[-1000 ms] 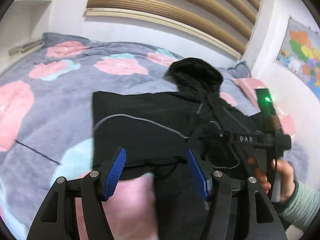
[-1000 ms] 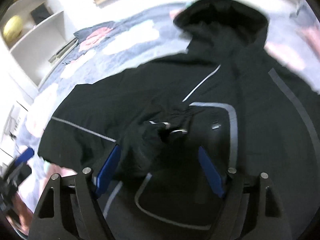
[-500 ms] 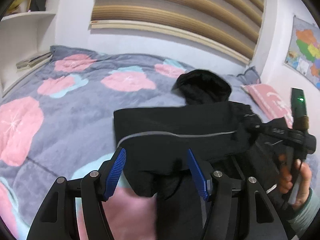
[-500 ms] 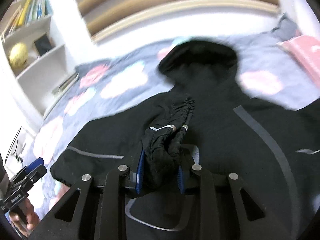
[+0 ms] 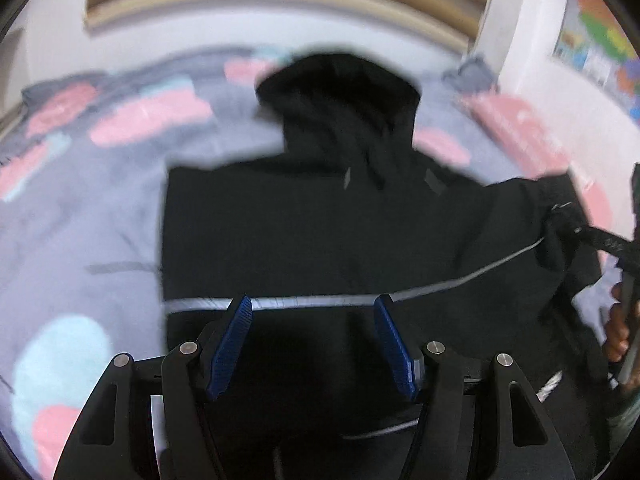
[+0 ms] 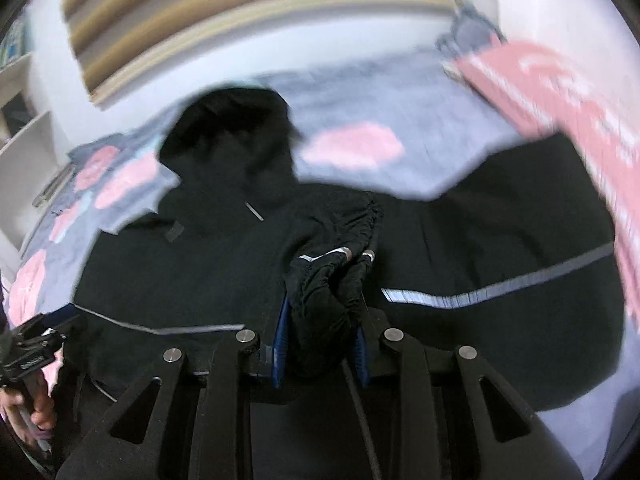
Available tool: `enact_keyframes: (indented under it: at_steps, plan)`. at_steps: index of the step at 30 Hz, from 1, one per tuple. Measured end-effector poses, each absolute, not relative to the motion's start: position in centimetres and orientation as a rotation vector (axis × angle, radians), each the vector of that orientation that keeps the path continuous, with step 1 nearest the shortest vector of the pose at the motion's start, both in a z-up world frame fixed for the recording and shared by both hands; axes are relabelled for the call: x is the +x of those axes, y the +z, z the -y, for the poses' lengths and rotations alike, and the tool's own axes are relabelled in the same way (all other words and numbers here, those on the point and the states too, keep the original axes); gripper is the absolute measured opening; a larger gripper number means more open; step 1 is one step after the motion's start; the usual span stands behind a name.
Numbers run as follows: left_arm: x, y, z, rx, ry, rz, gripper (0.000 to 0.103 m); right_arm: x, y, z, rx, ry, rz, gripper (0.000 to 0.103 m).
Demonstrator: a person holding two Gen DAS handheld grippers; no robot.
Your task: Fold large clothes
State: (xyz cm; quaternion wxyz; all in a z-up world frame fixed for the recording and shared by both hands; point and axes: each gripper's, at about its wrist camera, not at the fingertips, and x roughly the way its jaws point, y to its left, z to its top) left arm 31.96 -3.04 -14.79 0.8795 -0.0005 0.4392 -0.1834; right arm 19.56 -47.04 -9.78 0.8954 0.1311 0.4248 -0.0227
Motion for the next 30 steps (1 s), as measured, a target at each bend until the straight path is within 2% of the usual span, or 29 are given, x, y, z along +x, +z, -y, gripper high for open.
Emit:
enact_keyframes:
  at_steps: [3, 6, 10, 13, 14, 17, 20, 22, 27, 30]
  plan:
    - [32.8, -18.1, 4.1, 0.049, -0.339, -0.976, 0.065, 19.7, -13.9, 48.4, 0.318, -0.046, -0.976, 0.032]
    - [32.7, -17.9, 4.1, 0.052, -0.341, -0.977, 0.065, 18.8, -14.6, 49.5, 0.354, -0.023, -0.991, 0.038]
    - [32.0, -16.3, 3.6, 0.056, -0.346, -0.949, 0.065, 17.1, -10.4, 49.7, 0.338, -0.057, -0.912, 0.052]
    - [30.8, -13.1, 3.5, -0.052, -0.436, -0.876, 0.065, 16.5, -6.7, 48.1, 0.274, -0.047, -0.809, 0.070]
    - [30.5, -12.4, 3.9, -0.061, -0.443, -0.858, 0.065, 16.8, -6.1, 47.1, 0.239, -0.036, -0.803, 0.072]
    - [30.4, -11.5, 5.9, -0.017, -0.437, -0.836, 0.065, 18.2, -7.5, 44.7, 0.145, -0.019, -0.851, 0.071]
    - [31.4, -14.8, 7.1, -0.008, -0.423, -0.929, 0.065, 19.3, -12.5, 44.2, 0.100, -0.075, -0.971, 0.062]
    - [32.0, -18.2, 6.8, -0.033, -0.403, -1.013, 0.065, 19.2, -15.3, 43.9, 0.076, -0.080, -0.997, 0.062]
    - [31.6, -18.4, 7.5, 0.021, -0.378, -0.988, 0.065, 18.2, -14.6, 43.9, 0.055, -0.060, -0.980, 0.062]
    - [30.7, -17.4, 8.2, 0.050, -0.338, -0.965, 0.065, 16.2, -12.1, 44.9, 0.099, -0.017, -0.943, 0.062]
